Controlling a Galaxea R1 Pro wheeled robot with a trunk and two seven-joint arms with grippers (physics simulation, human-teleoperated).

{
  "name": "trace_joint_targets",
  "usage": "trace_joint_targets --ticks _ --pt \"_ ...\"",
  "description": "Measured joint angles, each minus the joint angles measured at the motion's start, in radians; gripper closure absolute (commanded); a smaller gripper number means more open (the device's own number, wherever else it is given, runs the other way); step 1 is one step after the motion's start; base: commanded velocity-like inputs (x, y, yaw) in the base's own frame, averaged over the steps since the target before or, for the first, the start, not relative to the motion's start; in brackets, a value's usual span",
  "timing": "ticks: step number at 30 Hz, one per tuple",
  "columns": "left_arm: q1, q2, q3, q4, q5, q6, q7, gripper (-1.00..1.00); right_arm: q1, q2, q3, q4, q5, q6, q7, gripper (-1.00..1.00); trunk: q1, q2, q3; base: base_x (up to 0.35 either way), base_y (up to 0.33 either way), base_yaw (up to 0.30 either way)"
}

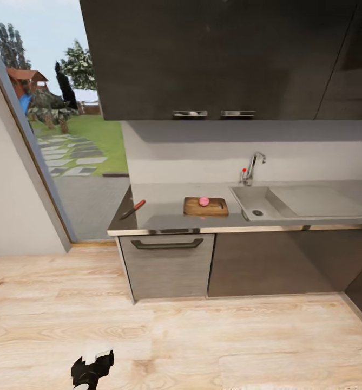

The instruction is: In the kitchen, take the Vidalia onion out of the sink, dice it on the chopping board with the paring knife, put the diced onion into the bowl on the countertop, then place both the paring knife and the chopping board into the sink.

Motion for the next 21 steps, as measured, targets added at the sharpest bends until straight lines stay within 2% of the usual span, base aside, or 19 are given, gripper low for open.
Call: trace_joint_targets --ticks 21 --pt "0.0 0.0 0.0 0.0 0.0 0.0 0.0 -1.0 0.0 0.0 0.0 0.0 0.0 0.0 0.0 -1.0 0.0 0.0 0.011 0.0 0.0 -0.239"
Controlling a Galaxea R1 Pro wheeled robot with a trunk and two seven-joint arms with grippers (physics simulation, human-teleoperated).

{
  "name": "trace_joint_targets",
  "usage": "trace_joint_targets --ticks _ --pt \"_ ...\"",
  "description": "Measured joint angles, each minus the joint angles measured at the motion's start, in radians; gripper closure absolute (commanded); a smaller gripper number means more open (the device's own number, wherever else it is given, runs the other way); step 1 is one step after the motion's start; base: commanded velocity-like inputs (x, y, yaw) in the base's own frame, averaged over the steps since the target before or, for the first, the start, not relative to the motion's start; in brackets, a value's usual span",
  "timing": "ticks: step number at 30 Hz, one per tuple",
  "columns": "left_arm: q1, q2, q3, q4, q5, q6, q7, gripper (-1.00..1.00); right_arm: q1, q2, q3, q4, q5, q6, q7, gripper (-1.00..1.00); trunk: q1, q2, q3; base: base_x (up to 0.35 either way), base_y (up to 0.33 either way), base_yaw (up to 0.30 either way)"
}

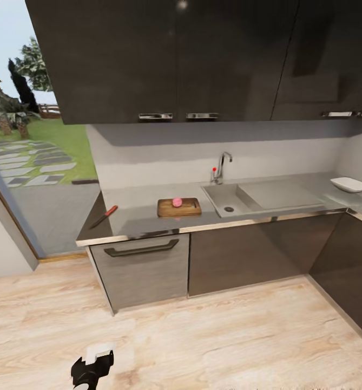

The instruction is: In the kitchen, take the Vidalia onion out of the sink, dice it on the chopping board with the paring knife, put the diced onion into the bowl on the countertop, then place both the paring knife and the chopping board into the sink.

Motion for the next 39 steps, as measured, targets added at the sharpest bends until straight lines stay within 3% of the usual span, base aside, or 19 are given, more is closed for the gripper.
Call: trace_joint_targets --ticks 39 --pt "0.0 -0.003 -0.001 0.001 0.0 0.011 0.0 -1.0 0.0 -0.001 0.0 0.0 0.0 0.0 0.0 -1.0 0.0 0.0 0.019 0.0 0.0 -0.259"
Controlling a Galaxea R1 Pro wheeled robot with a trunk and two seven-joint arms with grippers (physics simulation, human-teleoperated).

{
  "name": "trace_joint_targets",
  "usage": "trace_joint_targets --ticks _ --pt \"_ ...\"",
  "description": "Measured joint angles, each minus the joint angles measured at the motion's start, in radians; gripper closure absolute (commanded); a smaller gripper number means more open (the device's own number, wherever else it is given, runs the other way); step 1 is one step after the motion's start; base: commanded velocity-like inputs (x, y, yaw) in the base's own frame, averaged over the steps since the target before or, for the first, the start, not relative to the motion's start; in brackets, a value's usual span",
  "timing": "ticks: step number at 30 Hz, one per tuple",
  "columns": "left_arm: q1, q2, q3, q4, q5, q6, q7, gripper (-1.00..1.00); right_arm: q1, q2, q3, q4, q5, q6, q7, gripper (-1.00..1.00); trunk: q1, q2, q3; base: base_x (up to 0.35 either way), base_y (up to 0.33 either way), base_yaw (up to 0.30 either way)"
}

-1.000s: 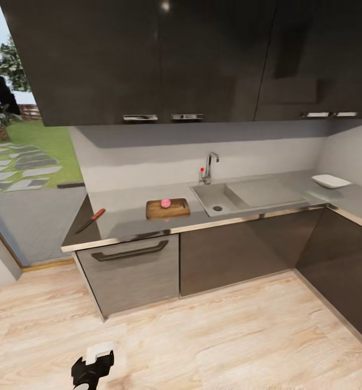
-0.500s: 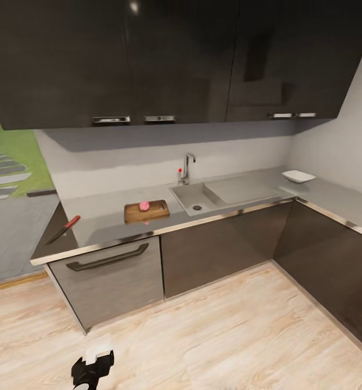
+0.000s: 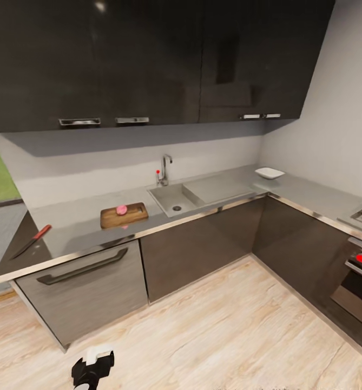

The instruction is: In the kitchen, take the Vidalia onion out of the sink, dice it on the chopping board with the paring knife, put the diced onion into the bowl on the countertop, then place both the paring knife and the chopping board into the sink.

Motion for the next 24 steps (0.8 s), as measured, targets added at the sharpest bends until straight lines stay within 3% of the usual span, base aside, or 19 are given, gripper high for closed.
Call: trace_joint_targets --ticks 19,24 --pt "0.0 -0.002 -0.001 0.001 0.0 0.018 -0.002 -1.0 0.0 -0.003 0.0 0.0 0.0 0.0 0.0 -1.0 0.0 0.0 0.008 0.0 0.0 -0.266" --pt "0.03 -0.011 0.0 0.002 0.0 0.154 -0.022 -1.0 0.001 -0.017 0.0 0.0 0.0 0.0 0.0 -1.0 0.0 0.0 0.01 0.0 0.0 -0.266"
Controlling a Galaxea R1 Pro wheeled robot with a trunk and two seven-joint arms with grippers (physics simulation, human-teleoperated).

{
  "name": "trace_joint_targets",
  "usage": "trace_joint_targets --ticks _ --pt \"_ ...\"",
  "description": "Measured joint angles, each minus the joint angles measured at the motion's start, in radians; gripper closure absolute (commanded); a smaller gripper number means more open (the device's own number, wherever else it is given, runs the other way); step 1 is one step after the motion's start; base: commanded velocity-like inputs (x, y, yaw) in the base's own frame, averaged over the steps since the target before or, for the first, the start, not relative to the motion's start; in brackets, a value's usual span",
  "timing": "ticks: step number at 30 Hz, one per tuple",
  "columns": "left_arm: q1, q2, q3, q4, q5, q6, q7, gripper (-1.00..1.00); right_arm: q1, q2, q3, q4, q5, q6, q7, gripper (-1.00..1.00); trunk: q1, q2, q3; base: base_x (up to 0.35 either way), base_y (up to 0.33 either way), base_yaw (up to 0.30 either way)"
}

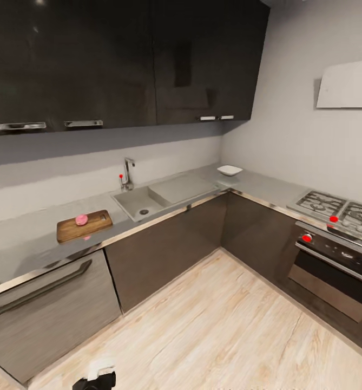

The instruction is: In the kitchen, take the Vidalia onion out of the sink, dice it on the chopping board with the paring knife, put the diced onion into the bowl on the countertop, then place both the paring knife and the chopping board into the sink.

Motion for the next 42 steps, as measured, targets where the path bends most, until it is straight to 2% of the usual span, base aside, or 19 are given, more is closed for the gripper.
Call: trace_joint_targets --ticks 2,3,4,5,7,8,10,14,16,18,22,32,42 --pt "0.021 -0.001 -0.001 0.0 -0.001 0.012 -0.04 -1.0 0.0 -0.003 -0.001 0.0 0.0 0.0 0.0 -1.0 0.0 0.0 0.001 0.0 0.0 -0.266" --pt "0.038 -0.001 -0.001 0.0 -0.001 0.017 -0.081 -1.0 0.0 -0.004 -0.001 0.0 0.0 0.0 0.0 -1.0 0.0 0.0 0.001 0.0 0.0 -0.268" --pt "0.068 -0.002 -0.001 0.0 -0.015 0.021 -0.172 -1.0 0.0 -0.007 -0.002 0.0 0.0 0.0 -0.001 -1.0 0.0 0.0 0.001 0.0 0.0 -0.269" --pt "0.075 -0.001 -0.001 0.0 -0.025 0.022 -0.191 -1.0 -0.001 -0.009 -0.003 -0.001 0.0 0.0 -0.001 -1.0 0.0 0.0 0.001 0.0 0.0 -0.271" --pt "0.085 0.004 -0.002 -0.001 -0.066 0.023 -0.227 -1.0 0.0 -0.017 -0.004 -0.002 0.0 0.001 -0.001 -1.0 0.0 0.0 0.002 0.0 0.0 -0.272" --pt "0.09 0.014 -0.003 -0.001 -0.121 0.024 -0.244 -1.0 0.0 -0.027 -0.004 -0.002 -0.001 0.001 -0.002 -1.0 0.0 0.0 0.002 0.0 0.0 -0.273" --pt "0.093 0.029 -0.004 -0.002 -0.172 0.025 -0.258 -1.0 0.0 -0.034 -0.006 -0.002 -0.002 0.001 -0.002 -1.0 0.0 0.0 0.002 0.0 0.0 -0.273" --pt "0.096 0.055 -0.007 -0.002 -0.261 0.026 -0.285 -1.0 0.0 -0.041 -0.007 -0.002 -0.003 0.001 -0.002 -1.0 0.0 0.0 0.002 0.0 0.0 -0.267" --pt "0.096 0.065 -0.008 -0.002 -0.277 0.026 -0.291 -1.0 0.0 -0.042 -0.007 -0.003 -0.003 0.001 -0.002 -1.0 0.0 0.0 0.002 0.0 0.0 -0.264" --pt "0.096 0.085 -0.008 -0.002 -0.286 0.026 -0.288 -1.0 0.0 -0.042 -0.008 -0.003 -0.003 0.002 -0.002 -1.0 0.0 0.0 0.002 0.0 0.0 -0.261" --pt "0.096 0.107 -0.007 -0.004 -0.289 0.024 -0.267 -1.0 0.0 -0.042 -0.008 -0.003 -0.003 0.002 -0.002 -1.0 0.0 0.0 0.002 0.0 0.0 -0.257" --pt "0.096 0.099 -0.002 -0.005 -0.284 0.021 -0.156 -1.0 0.0 -0.042 -0.008 -0.002 -0.003 0.002 -0.002 -1.0 0.0 0.0 0.002 0.0 0.0 -0.243" --pt "0.096 0.094 0.002 -0.006 -0.274 0.011 -0.144 -1.0 0.0 -0.042 -0.008 -0.002 -0.002 0.002 -0.002 -1.0 0.0 0.0 0.002 0.077 -0.019 -0.222"
